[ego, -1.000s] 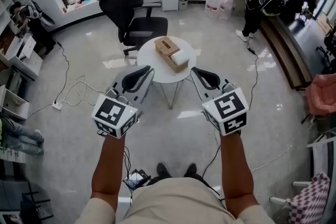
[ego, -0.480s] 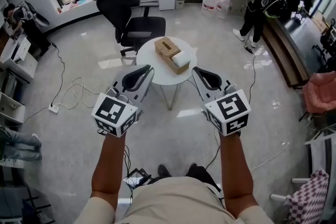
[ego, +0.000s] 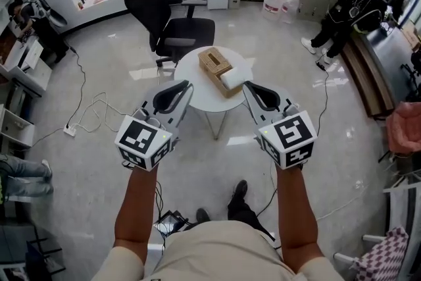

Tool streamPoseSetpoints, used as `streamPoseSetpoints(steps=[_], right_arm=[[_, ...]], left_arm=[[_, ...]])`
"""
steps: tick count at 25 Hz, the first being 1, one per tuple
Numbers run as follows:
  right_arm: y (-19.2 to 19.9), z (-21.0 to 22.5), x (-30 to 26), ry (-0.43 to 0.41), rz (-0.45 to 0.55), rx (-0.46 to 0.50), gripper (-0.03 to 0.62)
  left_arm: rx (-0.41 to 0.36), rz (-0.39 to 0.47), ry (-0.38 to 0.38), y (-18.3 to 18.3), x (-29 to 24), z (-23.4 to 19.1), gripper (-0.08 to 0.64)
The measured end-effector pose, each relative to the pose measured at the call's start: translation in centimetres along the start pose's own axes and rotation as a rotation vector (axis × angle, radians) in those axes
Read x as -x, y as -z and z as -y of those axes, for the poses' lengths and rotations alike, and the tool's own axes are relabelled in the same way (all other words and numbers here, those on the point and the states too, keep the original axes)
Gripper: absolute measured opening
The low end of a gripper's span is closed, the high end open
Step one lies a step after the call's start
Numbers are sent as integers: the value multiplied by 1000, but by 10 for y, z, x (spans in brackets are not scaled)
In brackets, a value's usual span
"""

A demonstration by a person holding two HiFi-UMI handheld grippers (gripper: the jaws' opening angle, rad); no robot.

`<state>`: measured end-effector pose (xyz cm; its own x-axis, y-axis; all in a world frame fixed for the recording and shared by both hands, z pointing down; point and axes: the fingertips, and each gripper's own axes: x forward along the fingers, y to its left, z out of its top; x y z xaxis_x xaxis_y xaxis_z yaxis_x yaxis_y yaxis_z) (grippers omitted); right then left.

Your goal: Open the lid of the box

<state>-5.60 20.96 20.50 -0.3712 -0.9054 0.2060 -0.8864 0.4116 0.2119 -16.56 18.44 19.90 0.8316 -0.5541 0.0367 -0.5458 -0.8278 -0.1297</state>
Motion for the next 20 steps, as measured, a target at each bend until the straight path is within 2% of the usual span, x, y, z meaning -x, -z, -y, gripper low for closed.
streamPoseSetpoints(steps=[12,20], right_arm=[[21,105,-46,-110,13,9,-7],[33,154,-64,-164,29,-1,-8]], left_arm=[[11,-43,-107,7,-103,-10,35],[13,-72,-161,11,-151,-11,35]])
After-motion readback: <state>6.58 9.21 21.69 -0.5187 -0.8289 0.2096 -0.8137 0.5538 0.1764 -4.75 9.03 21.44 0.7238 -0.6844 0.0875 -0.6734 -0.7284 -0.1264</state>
